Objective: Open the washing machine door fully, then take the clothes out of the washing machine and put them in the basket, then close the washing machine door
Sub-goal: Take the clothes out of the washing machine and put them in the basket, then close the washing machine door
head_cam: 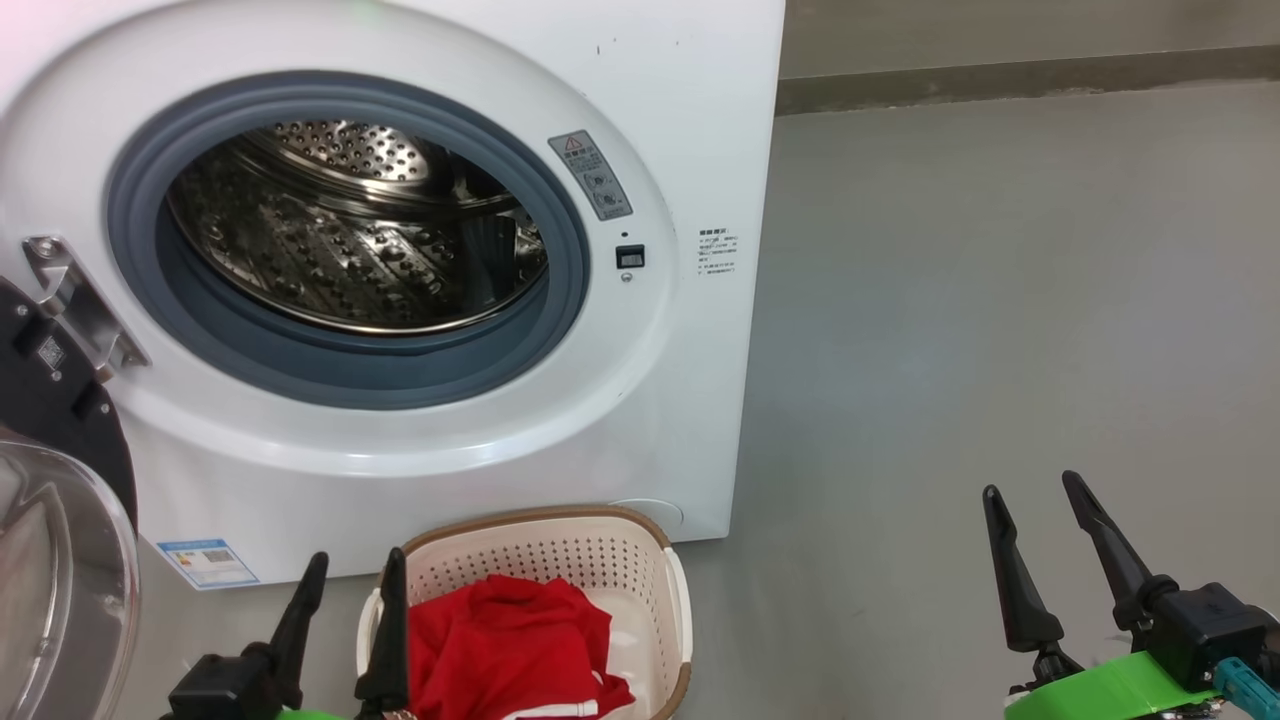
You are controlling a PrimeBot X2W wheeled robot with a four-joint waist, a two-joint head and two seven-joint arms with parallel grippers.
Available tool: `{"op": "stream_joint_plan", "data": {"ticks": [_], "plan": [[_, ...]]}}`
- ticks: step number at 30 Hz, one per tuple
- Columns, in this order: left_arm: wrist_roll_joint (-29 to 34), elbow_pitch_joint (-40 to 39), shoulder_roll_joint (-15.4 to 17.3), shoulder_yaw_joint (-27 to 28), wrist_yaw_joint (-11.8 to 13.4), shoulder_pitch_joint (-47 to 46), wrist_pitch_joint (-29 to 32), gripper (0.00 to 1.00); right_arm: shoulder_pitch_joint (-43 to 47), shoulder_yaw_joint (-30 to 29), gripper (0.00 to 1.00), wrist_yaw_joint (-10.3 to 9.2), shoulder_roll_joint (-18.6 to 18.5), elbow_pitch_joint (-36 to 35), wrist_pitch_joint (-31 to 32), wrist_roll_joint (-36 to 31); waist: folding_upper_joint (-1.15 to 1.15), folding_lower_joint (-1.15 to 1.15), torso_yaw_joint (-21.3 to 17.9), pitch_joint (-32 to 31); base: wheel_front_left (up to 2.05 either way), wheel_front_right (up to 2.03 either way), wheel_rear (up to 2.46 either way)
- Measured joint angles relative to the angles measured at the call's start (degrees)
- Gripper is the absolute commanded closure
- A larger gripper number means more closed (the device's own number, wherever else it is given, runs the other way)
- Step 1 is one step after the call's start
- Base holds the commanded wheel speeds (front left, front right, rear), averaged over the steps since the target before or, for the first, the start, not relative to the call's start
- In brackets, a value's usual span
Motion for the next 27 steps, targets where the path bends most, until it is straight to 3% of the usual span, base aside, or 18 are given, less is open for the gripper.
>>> {"op": "stream_joint_plan", "data": {"ticks": [15, 27], "plan": [[0.0, -0.14, -0.01, 0.55, 0.19, 0.0, 0.0, 0.0, 0.26, 0.13, 0.0, 0.0, 0.03, 0.08, 0.0, 0.03, 0.0, 0.0, 0.11, -0.64, -0.09, 0.09, 0.0], [0.02, -0.3, 0.05, 0.71, 0.44, 0.0, 0.0, 0.0, 0.51, 0.0, 0.0, 0.0, 0.05, 0.21, 0.0, 0.46, 0.0, 0.0, 0.55, -0.38, -1.4, 1.37, 0.03]]}}
